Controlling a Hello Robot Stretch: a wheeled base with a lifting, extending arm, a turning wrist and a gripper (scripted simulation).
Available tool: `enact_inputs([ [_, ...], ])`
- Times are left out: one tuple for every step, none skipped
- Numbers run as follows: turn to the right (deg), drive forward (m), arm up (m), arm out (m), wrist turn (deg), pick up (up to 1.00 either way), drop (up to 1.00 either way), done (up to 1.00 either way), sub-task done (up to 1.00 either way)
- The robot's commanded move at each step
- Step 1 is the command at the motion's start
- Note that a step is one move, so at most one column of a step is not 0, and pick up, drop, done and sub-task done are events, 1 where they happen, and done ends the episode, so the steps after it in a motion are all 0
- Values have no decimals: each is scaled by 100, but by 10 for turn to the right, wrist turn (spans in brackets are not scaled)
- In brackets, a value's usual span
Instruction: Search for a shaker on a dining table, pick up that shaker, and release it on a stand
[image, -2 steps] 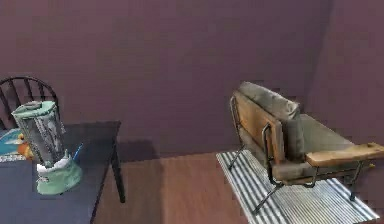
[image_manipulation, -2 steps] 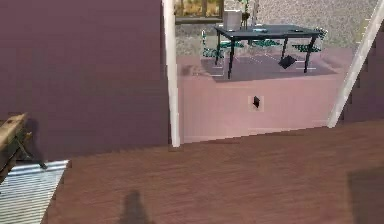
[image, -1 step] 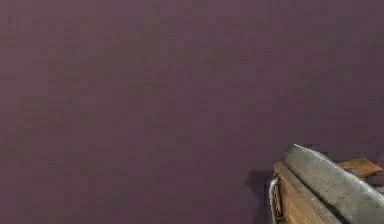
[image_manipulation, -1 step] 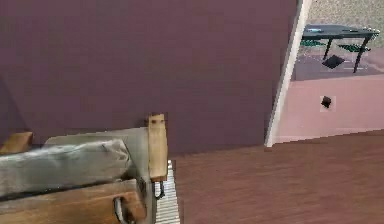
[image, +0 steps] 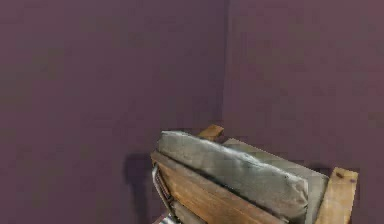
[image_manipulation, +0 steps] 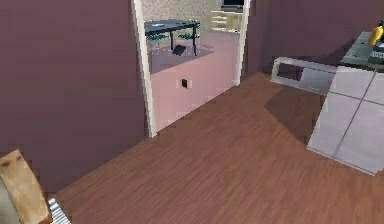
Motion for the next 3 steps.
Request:
enact_inputs([
  [0,5,0,0,0,0,0,0,0],
  [450,0,0,0,0,0,0,0,0],
  [450,0,0,0,0,0,0,0,0],
])
